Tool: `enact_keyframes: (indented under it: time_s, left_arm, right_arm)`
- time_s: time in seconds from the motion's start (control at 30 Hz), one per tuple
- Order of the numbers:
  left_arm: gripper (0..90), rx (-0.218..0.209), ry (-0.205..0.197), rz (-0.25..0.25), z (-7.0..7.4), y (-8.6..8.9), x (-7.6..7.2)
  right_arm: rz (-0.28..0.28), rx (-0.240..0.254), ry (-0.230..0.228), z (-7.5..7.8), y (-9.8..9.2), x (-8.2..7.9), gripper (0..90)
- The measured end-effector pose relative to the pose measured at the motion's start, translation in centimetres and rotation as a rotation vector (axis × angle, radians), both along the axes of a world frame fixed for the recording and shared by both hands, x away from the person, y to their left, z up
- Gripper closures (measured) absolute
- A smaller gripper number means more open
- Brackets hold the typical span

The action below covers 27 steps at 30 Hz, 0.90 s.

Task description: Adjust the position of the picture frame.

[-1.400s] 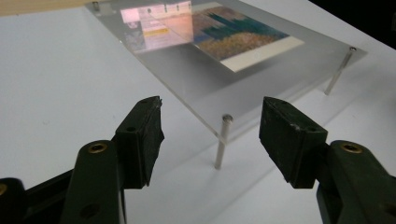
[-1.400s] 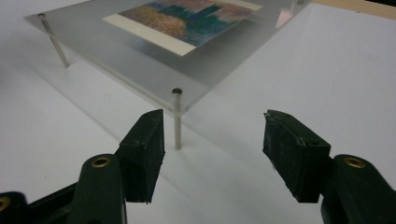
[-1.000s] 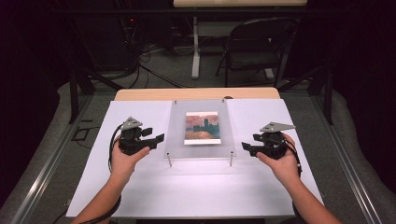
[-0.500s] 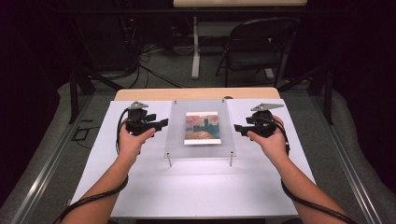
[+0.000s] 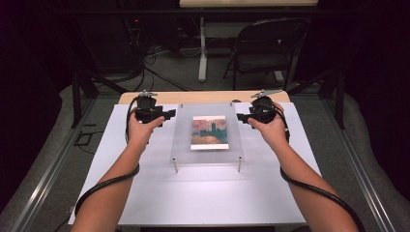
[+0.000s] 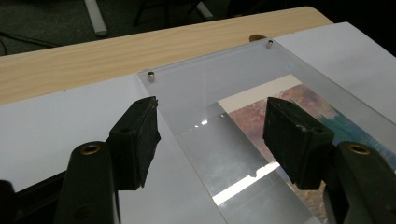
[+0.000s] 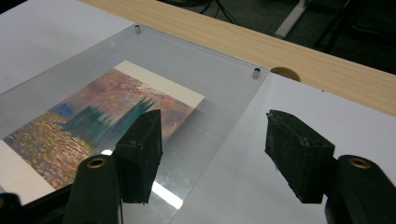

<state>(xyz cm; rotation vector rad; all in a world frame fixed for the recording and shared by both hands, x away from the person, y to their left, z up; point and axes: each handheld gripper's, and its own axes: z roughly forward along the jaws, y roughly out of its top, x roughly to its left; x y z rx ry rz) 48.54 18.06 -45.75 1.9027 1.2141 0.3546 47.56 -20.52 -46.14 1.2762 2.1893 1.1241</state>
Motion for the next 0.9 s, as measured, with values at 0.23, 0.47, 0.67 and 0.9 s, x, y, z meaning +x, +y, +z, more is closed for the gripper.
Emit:
enact_keyframes:
  time_s: [0.23,0.47,0.67,0.9]
  left_arm:
    - [35.2,0.027,0.025,-0.02,-1.4,-1.3,1.3]
    - [33.0,0.006,0.077,0.007,-3.6,-2.1,2.3]
    - [33.1,-0.006,0.128,0.041,-5.5,-2.3,2.9]
    - [33.1,-0.024,0.165,0.055,-6.9,-2.4,2.9]
  right_arm:
    - [-0.001,0.004,0.038,-1.5,0.9,1.6,36.8]
    - [-0.026,0.048,0.085,-3.4,1.4,2.9,36.5]
    - [-0.039,0.071,0.132,-4.8,1.8,3.4,35.4]
    - [-0.053,0.095,0.165,-5.8,2.0,3.5,35.1]
